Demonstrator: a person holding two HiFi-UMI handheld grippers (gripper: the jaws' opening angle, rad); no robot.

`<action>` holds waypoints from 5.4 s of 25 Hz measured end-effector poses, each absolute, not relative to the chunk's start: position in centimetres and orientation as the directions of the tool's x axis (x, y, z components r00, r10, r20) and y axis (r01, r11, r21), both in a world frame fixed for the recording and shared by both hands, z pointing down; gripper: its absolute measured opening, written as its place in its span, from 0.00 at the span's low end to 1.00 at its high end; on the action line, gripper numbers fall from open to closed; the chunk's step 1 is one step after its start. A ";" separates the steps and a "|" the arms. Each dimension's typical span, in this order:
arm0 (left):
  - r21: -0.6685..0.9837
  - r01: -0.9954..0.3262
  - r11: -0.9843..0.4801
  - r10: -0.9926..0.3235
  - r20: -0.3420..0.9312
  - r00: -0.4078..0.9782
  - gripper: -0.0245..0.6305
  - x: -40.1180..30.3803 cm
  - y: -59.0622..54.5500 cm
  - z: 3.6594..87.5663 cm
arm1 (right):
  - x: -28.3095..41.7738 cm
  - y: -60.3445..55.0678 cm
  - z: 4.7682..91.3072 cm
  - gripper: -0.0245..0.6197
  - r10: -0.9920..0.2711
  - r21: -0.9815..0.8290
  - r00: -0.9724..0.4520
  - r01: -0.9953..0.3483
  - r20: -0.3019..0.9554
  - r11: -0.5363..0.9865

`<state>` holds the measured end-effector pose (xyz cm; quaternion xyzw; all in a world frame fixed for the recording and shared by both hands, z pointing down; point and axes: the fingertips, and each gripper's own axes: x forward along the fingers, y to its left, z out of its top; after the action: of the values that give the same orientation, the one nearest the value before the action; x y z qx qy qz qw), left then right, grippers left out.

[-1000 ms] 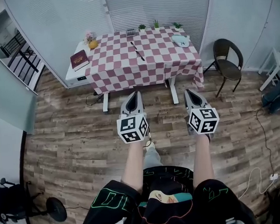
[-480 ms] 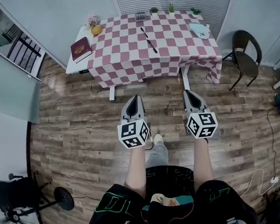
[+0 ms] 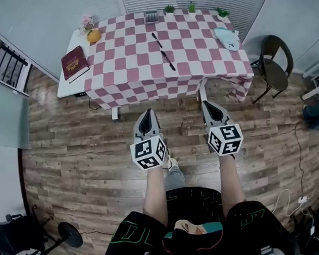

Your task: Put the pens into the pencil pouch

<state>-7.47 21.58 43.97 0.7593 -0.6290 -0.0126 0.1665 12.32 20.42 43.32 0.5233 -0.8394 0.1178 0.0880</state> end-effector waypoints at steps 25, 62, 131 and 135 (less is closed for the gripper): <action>0.268 -0.933 -0.240 -0.951 0.129 0.281 0.03 -4.7 6.0 41.5 | 14.3 6.2 41.5 0.04 -0.871 -0.091 -0.416 -0.909 0.262 0.407; 0.188 -0.948 -0.257 -0.924 0.239 0.298 0.03 10.0 -24.0 45.9 | 28.5 -25.6 46.4 0.04 -0.845 -0.161 -0.432 -0.902 0.316 0.401; 0.344 -0.849 -0.402 -0.793 0.333 0.511 0.03 13.7 -33.5 52.1 | 42.6 -36.2 61.1 0.26 -0.398 -0.043 -0.166 -0.954 0.902 0.298; 0.347 -0.849 -0.398 -0.795 0.332 0.508 0.03 13.8 -33.4 52.2 | 42.3 -36.3 61.3 0.25 -0.347 0.004 -0.121 -0.941 0.930 0.339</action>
<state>13.78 -33.37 52.23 0.8340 -0.4929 0.0563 0.2414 42.27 -36.32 61.26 0.4763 -0.6759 0.3219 0.4612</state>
